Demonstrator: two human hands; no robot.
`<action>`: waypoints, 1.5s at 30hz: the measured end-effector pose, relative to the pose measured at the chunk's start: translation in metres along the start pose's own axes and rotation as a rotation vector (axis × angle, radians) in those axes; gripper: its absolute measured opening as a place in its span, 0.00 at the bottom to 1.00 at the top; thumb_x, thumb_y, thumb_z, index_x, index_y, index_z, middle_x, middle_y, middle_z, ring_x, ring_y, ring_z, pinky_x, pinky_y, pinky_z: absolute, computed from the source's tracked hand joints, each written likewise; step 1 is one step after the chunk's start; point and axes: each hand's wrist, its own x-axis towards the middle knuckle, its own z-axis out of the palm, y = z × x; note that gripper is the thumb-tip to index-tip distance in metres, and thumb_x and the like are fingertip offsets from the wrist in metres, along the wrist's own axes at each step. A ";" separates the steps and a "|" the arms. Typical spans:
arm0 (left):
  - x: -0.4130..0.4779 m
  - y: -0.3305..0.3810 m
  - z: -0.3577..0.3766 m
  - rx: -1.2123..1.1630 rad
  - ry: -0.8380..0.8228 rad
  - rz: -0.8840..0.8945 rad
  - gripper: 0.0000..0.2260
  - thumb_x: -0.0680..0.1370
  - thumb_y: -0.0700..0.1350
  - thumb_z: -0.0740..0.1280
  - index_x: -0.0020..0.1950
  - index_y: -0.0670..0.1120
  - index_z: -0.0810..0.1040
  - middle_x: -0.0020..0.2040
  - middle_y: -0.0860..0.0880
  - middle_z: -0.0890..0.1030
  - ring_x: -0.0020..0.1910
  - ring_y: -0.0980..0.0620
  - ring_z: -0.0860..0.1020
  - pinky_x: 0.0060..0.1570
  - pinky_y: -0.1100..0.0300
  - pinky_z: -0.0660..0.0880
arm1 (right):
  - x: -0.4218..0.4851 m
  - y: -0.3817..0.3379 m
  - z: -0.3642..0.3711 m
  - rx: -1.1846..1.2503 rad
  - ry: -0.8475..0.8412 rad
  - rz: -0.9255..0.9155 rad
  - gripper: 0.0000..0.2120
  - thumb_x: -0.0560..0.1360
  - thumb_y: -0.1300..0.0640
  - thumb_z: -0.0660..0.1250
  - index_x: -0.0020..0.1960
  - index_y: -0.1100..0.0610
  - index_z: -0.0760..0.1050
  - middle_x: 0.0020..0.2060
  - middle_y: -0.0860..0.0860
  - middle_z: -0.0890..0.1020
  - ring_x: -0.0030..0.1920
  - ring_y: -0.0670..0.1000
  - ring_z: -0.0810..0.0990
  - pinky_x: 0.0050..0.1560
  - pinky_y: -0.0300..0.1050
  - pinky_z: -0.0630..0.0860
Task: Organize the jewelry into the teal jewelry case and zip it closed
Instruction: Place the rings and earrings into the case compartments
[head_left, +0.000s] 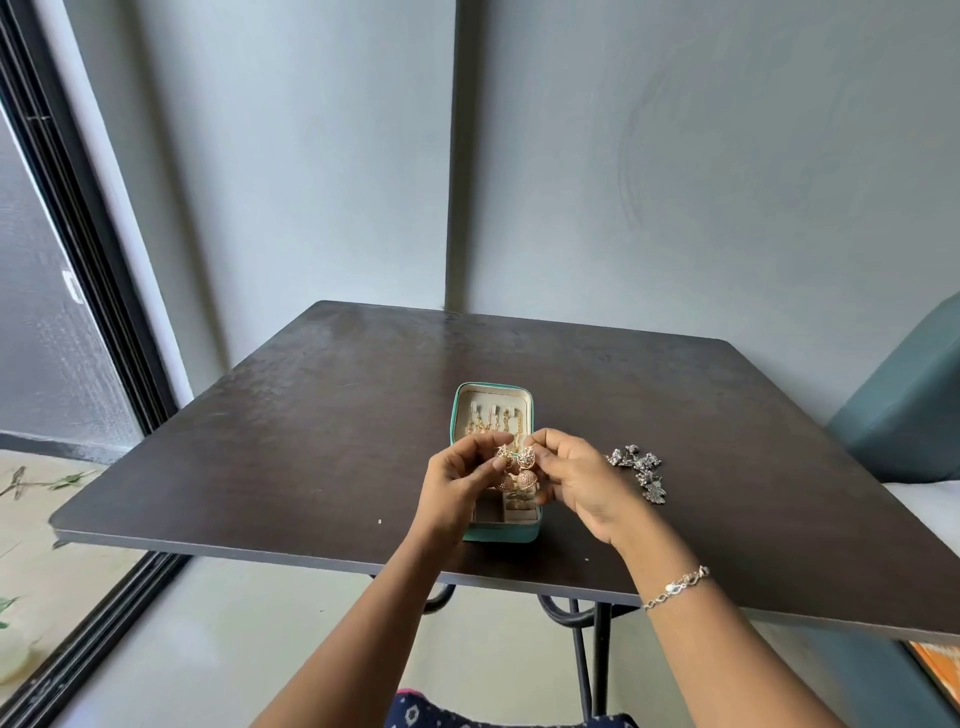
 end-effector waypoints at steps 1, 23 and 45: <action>0.000 0.000 0.000 0.001 -0.006 -0.006 0.09 0.75 0.31 0.63 0.51 0.41 0.79 0.44 0.46 0.83 0.43 0.51 0.81 0.46 0.57 0.79 | 0.001 0.001 0.001 -0.032 0.015 -0.008 0.11 0.80 0.64 0.53 0.43 0.54 0.71 0.33 0.49 0.73 0.31 0.43 0.70 0.28 0.35 0.68; 0.000 -0.006 0.002 0.095 0.076 0.040 0.05 0.71 0.33 0.69 0.41 0.42 0.77 0.39 0.42 0.80 0.41 0.45 0.77 0.44 0.51 0.78 | -0.002 0.018 0.019 -0.226 0.429 -0.361 0.06 0.74 0.61 0.66 0.41 0.51 0.77 0.31 0.48 0.79 0.28 0.41 0.74 0.31 0.35 0.72; 0.006 0.000 -0.006 -0.396 0.195 0.013 0.06 0.75 0.33 0.62 0.46 0.40 0.76 0.33 0.49 0.81 0.34 0.55 0.79 0.39 0.61 0.77 | -0.004 0.018 0.023 -0.005 0.265 -0.226 0.13 0.69 0.72 0.67 0.38 0.55 0.76 0.33 0.51 0.80 0.35 0.45 0.78 0.40 0.37 0.77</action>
